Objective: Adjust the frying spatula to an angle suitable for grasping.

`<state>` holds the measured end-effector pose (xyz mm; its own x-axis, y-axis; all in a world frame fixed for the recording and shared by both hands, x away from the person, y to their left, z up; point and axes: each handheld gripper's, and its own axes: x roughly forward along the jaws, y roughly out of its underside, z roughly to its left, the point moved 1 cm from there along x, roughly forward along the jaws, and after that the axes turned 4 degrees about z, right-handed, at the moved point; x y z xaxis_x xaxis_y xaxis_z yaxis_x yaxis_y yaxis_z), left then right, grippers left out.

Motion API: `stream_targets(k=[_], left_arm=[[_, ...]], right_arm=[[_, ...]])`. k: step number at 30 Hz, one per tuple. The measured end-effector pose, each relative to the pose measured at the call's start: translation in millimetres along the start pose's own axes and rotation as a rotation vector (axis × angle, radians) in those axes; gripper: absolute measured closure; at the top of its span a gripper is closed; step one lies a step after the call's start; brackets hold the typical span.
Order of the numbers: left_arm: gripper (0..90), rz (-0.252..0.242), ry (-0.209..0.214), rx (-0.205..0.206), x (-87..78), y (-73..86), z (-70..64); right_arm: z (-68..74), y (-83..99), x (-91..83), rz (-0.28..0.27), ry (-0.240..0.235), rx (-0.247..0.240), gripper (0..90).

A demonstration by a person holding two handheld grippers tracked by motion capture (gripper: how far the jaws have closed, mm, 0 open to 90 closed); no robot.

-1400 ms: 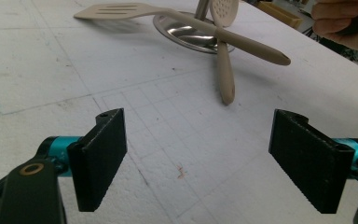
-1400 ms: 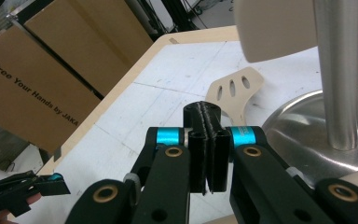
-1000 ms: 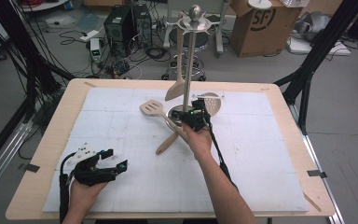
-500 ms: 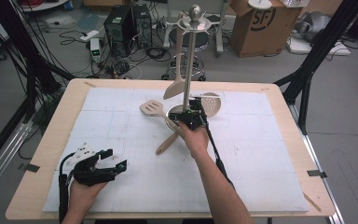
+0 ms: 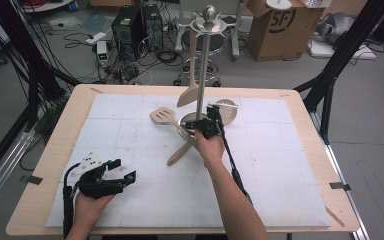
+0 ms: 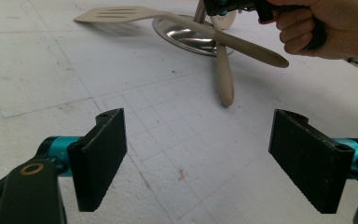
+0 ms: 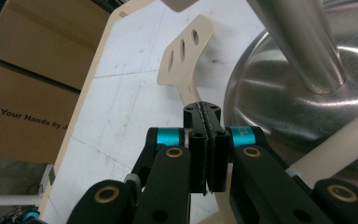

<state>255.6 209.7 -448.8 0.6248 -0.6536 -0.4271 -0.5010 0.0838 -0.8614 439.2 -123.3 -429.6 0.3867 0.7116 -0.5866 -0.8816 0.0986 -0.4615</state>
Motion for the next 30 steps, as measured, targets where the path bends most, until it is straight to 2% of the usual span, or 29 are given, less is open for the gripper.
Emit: stream_targets(k=[2,7,14,18,21,23,30], left_arm=[[19.8,0.003,0.001,0.003,0.8,-0.2,0.2],[19.8,0.002,0.003,0.002,1.4,-0.6,0.1],[19.8,0.000,0.009,-0.006,0.8,-0.5,0.5],[19.8,-0.002,0.012,-0.011,0.9,-0.6,0.5],[19.8,0.000,0.012,-0.011,1.0,-0.6,0.5],[19.8,-0.004,0.012,-0.010,-0.1,-0.6,0.0],[19.8,-0.005,0.010,-0.013,-0.4,-0.3,0.6]], right_arm=[[1.1,0.2,1.3,-0.005,0.007,-0.011,90.0],[4.7,4.0,7.9,0.012,0.095,-0.081,90.0],[5.9,2.8,11.8,0.018,0.126,-0.085,90.0],[17.1,0.0,15.4,0.039,0.192,-0.161,90.0],[17.5,0.7,18.1,0.028,0.220,-0.161,90.0],[15.5,1.2,20.1,0.023,0.232,-0.144,90.0],[9.7,0.8,23.2,0.041,0.196,-0.095,90.0]])
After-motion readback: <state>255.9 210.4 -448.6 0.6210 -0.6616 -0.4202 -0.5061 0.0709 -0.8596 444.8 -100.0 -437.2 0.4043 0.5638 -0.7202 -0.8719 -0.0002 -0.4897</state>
